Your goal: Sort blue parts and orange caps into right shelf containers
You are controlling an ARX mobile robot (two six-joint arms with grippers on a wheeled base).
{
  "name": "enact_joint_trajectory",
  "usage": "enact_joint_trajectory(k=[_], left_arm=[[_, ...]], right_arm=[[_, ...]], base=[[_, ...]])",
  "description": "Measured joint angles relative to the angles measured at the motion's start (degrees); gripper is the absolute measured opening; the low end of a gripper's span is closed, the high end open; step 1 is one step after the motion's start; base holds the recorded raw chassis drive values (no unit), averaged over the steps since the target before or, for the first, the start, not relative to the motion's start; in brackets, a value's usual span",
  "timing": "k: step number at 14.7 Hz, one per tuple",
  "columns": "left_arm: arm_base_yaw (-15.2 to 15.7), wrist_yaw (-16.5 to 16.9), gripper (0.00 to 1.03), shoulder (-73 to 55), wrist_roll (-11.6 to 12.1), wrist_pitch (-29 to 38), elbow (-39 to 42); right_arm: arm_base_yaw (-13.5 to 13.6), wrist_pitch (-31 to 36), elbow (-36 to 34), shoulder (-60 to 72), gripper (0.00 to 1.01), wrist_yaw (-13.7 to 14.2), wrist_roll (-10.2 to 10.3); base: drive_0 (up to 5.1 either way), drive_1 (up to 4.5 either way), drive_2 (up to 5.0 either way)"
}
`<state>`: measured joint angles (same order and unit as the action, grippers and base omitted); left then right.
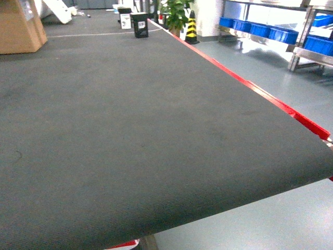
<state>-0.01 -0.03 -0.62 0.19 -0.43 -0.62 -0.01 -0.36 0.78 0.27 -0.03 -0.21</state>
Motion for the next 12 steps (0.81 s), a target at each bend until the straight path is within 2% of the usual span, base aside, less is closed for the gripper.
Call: enact_joint_trajectory(k=[12], left_arm=[[-0.02, 0.02, 0.43, 0.00, 0.00, 0.00, 0.00]], right_arm=[[0.00, 0.00, 0.00, 0.00, 0.40, 0.02, 0.00]], base=[[-1.6, -1.56, -1.6]])
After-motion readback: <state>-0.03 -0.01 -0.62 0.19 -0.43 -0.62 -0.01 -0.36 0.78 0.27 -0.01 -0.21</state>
